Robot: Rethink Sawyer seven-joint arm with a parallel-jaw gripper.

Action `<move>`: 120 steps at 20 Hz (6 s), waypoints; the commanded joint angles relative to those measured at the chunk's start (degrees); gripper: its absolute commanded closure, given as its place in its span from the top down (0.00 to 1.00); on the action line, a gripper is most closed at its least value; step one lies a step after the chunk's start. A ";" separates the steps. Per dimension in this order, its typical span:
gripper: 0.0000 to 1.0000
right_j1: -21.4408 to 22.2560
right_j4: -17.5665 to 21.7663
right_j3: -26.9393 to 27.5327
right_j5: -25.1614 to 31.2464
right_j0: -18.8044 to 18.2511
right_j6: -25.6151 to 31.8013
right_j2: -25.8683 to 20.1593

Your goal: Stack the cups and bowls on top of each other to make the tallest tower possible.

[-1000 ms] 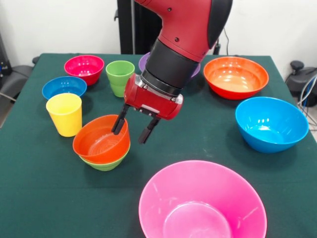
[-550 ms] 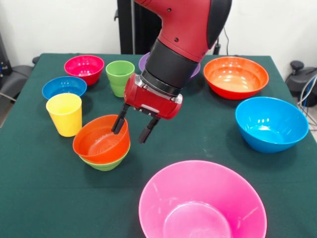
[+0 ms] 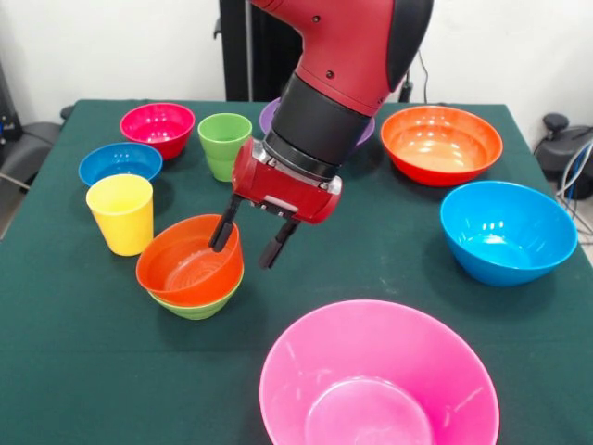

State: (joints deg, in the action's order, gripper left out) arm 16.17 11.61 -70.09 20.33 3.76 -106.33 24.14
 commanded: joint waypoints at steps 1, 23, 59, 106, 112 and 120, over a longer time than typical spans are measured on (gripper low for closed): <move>1.00 -3.68 4.37 -2.42 -3.54 -1.39 -1.11 -6.46; 1.00 -3.38 6.00 -4.16 -5.17 -2.96 0.78 -7.08; 1.00 -0.33 5.82 -7.20 -4.14 -7.18 0.17 -14.72; 1.00 -0.79 8.49 -4.84 -3.28 -5.21 0.63 -12.59; 1.00 0.56 7.70 -6.48 -2.93 -6.53 0.39 -14.18; 0.00 -0.10 7.76 -6.48 -4.71 -6.46 -0.69 -14.06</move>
State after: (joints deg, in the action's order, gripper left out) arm 16.82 16.55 -75.35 16.36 -2.81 -106.33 17.10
